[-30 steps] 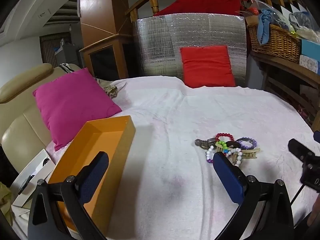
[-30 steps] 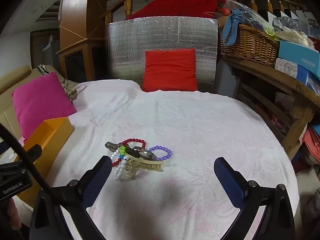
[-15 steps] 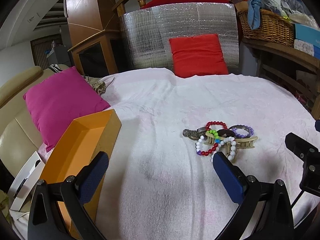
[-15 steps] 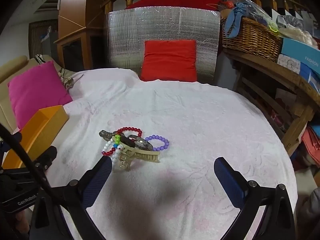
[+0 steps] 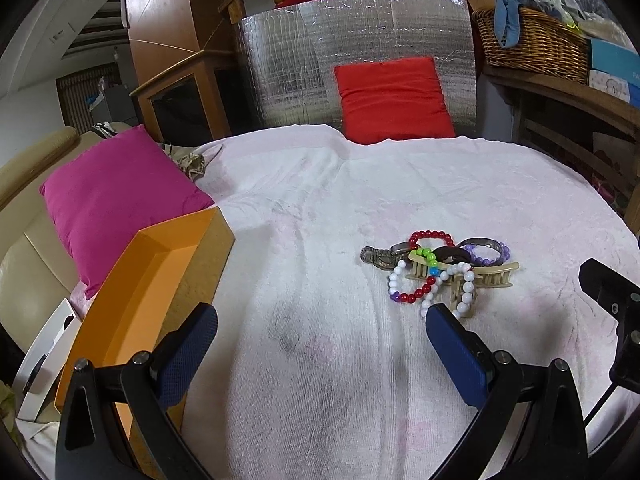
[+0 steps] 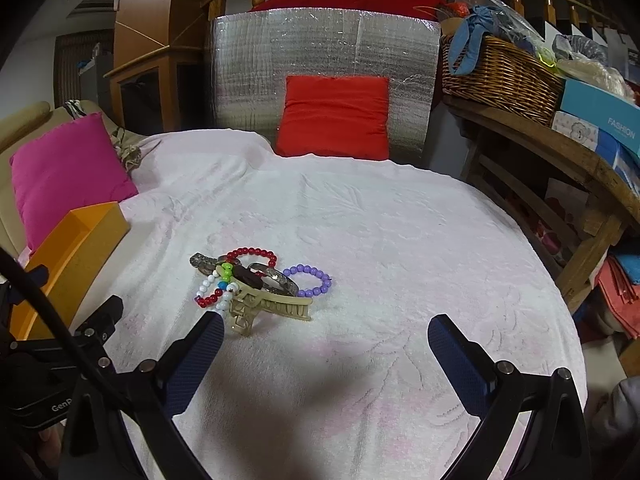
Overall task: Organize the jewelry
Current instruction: 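Move both grippers toward the jewelry pile on the bed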
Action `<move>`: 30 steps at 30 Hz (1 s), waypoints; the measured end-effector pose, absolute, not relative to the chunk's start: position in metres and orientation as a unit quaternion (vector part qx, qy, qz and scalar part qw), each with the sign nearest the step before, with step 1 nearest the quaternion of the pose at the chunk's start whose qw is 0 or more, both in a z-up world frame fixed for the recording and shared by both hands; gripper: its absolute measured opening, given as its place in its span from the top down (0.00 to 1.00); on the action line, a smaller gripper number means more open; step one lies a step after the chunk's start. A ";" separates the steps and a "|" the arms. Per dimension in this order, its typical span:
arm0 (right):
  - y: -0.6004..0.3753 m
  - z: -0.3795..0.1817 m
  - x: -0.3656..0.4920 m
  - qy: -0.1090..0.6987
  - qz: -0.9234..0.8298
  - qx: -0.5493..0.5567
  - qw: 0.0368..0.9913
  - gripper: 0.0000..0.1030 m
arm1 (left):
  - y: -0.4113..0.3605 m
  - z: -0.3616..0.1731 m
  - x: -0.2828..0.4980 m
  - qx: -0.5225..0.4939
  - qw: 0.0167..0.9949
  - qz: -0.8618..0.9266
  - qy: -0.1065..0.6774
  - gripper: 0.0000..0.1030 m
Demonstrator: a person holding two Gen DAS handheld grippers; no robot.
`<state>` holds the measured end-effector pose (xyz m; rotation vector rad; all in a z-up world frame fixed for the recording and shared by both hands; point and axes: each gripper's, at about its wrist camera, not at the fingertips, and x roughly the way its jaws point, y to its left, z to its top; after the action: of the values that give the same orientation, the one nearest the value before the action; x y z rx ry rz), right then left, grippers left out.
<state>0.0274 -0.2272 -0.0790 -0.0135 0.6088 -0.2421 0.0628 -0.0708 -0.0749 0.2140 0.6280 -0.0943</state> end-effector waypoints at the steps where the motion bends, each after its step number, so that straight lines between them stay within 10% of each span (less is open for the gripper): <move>1: -0.227 -0.079 0.028 0.299 -0.119 -0.008 0.947 0.00 | -0.071 -0.075 0.063 0.105 0.944 -0.047 0.309 0.00; 30: -0.227 -0.091 0.036 0.315 -0.131 -0.026 0.940 0.00 | -0.071 -0.085 0.071 0.105 0.937 -0.061 0.329 0.00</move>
<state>0.0358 -0.2272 -0.0912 -0.0523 0.6436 -0.2667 0.0707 -0.0713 -0.0850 0.2142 0.6715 -0.1240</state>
